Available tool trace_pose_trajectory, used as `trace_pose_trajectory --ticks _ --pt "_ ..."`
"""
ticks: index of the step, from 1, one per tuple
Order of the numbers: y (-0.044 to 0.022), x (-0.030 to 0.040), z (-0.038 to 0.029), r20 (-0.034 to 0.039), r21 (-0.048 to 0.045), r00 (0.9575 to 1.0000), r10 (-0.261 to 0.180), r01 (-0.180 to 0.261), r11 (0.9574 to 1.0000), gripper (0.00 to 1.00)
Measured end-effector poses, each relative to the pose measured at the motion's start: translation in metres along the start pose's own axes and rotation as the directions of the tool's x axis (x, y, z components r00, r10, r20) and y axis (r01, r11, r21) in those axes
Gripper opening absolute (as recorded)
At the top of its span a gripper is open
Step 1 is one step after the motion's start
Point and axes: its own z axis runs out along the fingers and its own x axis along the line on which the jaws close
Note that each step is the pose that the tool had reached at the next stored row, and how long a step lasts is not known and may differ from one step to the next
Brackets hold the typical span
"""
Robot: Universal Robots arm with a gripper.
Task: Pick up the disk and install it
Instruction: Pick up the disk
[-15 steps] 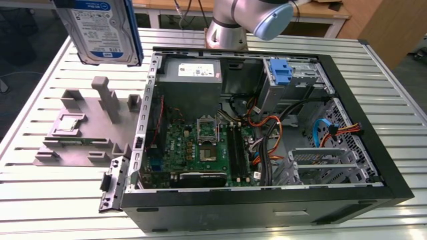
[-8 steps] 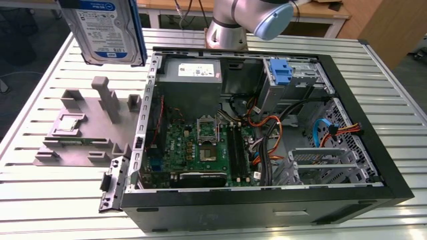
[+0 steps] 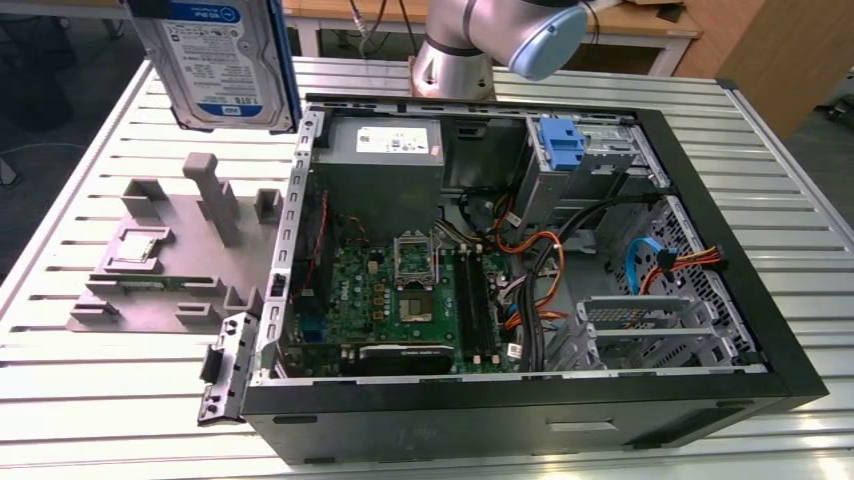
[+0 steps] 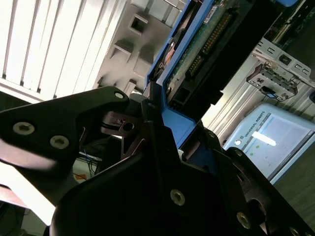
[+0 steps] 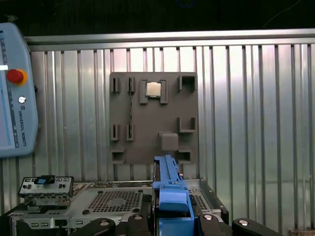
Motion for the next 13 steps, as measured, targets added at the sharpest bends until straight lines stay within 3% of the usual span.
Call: trace_pose_trajectory --ticks 13 --pt "-0.0105 -0.0005 0.0005 0.0 0.0 1.0 0.0 0.0 1.0 0.37"
